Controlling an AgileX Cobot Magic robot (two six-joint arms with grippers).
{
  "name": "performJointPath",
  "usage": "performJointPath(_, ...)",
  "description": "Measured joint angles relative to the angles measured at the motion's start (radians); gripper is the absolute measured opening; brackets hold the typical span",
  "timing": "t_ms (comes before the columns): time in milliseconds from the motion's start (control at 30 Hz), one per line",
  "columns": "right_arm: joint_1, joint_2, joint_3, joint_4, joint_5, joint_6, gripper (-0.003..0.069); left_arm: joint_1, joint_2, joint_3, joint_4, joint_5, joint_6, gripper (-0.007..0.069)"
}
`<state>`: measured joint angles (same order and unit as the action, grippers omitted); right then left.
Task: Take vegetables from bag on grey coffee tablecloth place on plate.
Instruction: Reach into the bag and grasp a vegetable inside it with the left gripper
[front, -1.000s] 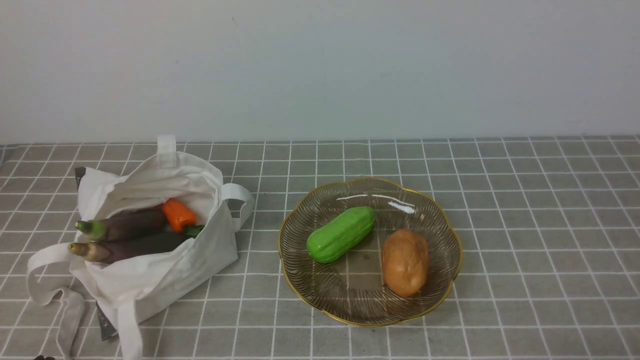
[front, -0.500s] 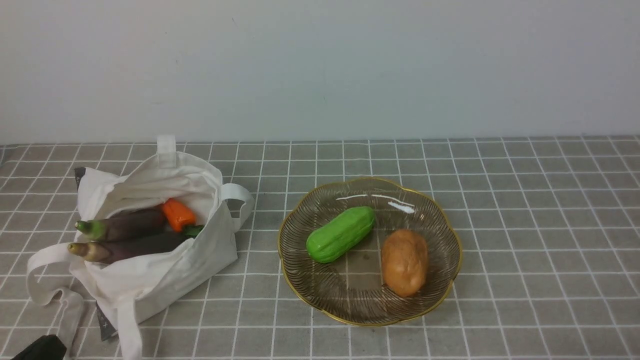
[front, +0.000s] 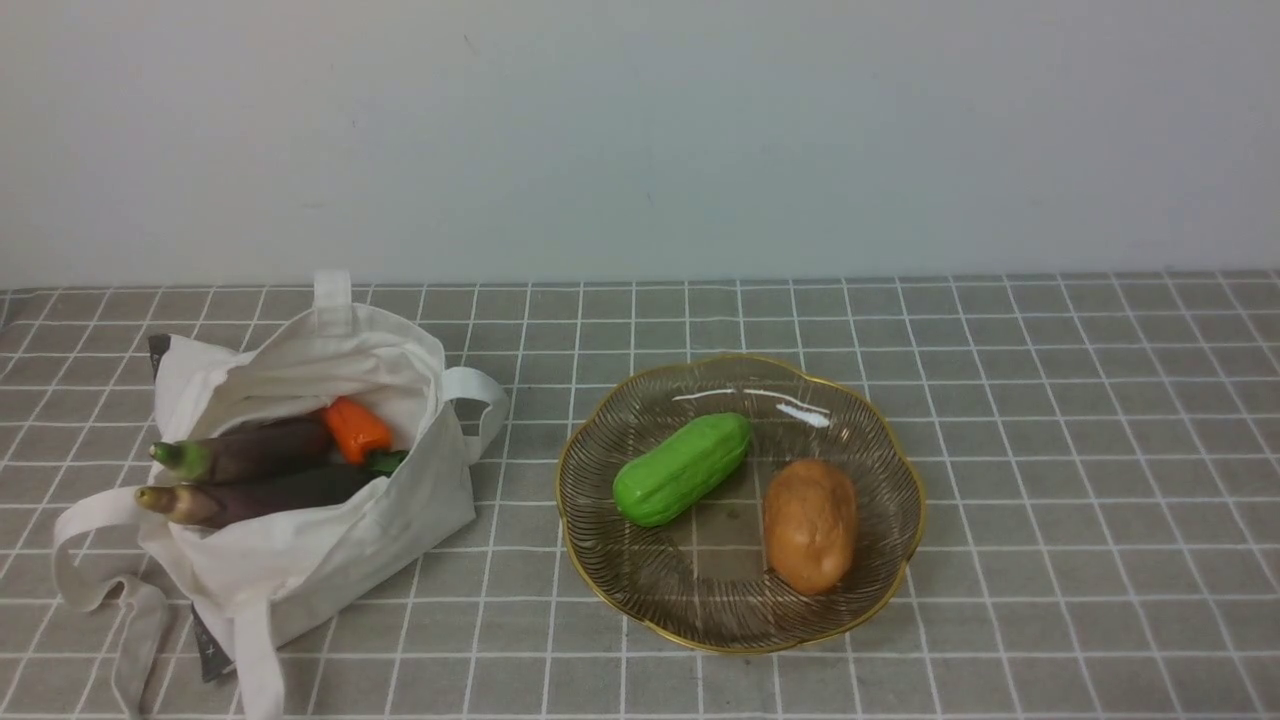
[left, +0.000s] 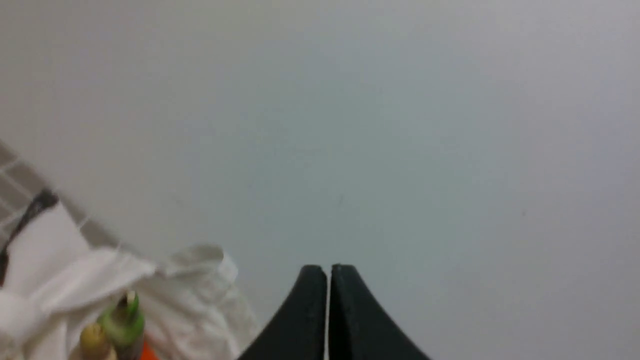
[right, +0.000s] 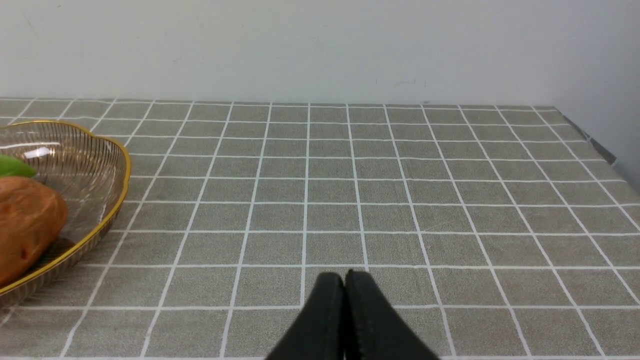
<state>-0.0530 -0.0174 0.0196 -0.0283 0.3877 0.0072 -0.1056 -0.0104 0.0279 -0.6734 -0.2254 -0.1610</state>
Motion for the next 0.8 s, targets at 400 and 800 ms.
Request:
performJointPath(400,0.000,0.000,0.000,0.000,0.000,0.000,-0.0013,0.000,0.296,-0.465,0.141,0.533,0.407,-0.0005)
performJointPath(800,0.000,0.000,0.000,0.000,0.000,0.000,-0.0013,0.000,1.150,-0.983,0.451,1.269,0.441,-0.0005)
